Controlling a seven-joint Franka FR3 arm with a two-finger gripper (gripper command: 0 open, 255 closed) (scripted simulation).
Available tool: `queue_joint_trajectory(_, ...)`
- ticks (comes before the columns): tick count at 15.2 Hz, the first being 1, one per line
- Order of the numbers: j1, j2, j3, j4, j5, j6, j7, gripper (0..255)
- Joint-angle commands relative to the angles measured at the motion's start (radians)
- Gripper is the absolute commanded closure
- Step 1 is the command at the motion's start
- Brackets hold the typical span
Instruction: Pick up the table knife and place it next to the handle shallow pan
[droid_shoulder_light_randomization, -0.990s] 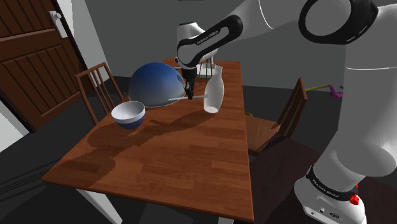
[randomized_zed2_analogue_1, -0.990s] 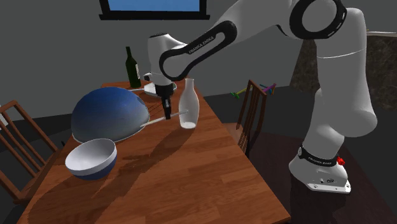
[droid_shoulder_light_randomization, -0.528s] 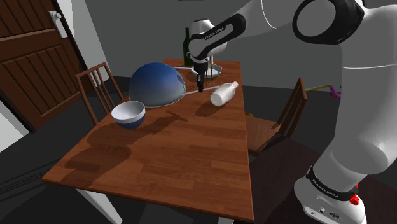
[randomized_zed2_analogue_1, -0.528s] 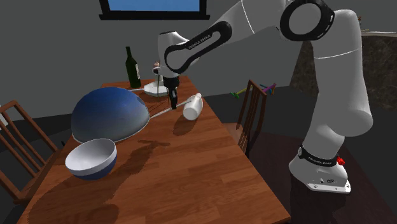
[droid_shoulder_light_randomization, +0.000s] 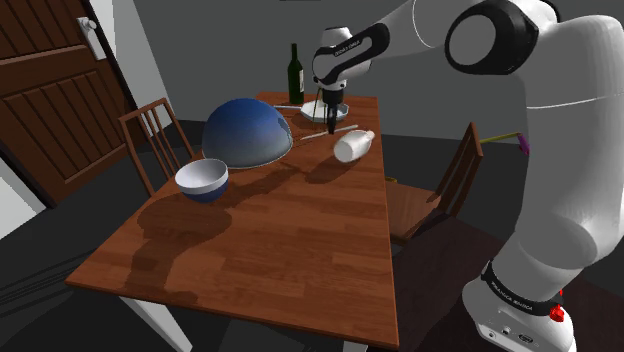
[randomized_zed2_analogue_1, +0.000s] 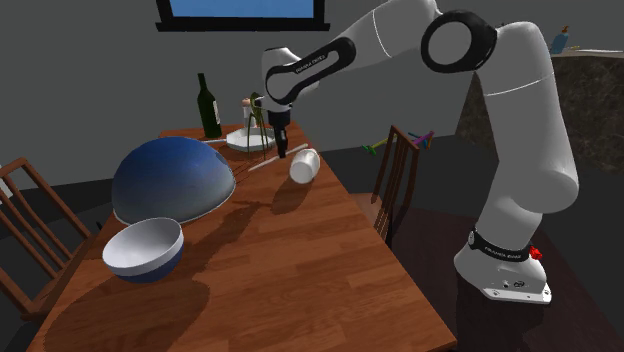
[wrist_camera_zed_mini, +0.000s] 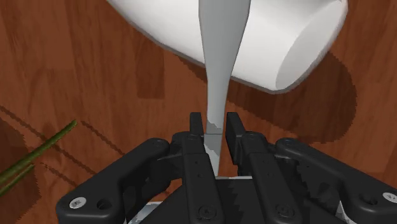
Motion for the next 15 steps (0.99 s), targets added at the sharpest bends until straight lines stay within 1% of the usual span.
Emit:
queue_joint_trajectory(1, -0.029, 0.034, -0.009, 0.056, 0.006, -0.021, -0.041, 255)
queue_joint_trajectory(6, -0.1, 0.134, -0.026, 0.22, 0.019, -0.083, -0.133, 255)
queue_joint_trajectory(10, -0.157, 0.244, -0.036, 0.404, 0.03, -0.156, -0.201, 255)
queue_joint_trajectory(13, -0.2, 0.359, -0.041, 0.603, 0.037, -0.238, -0.248, 255)
queue_joint_trajectory(14, -0.215, 0.411, -0.043, 0.694, 0.039, -0.277, -0.263, 255)
queue_joint_trajectory(15, -0.23, 0.476, -0.043, 0.809, 0.041, -0.327, -0.276, 255)
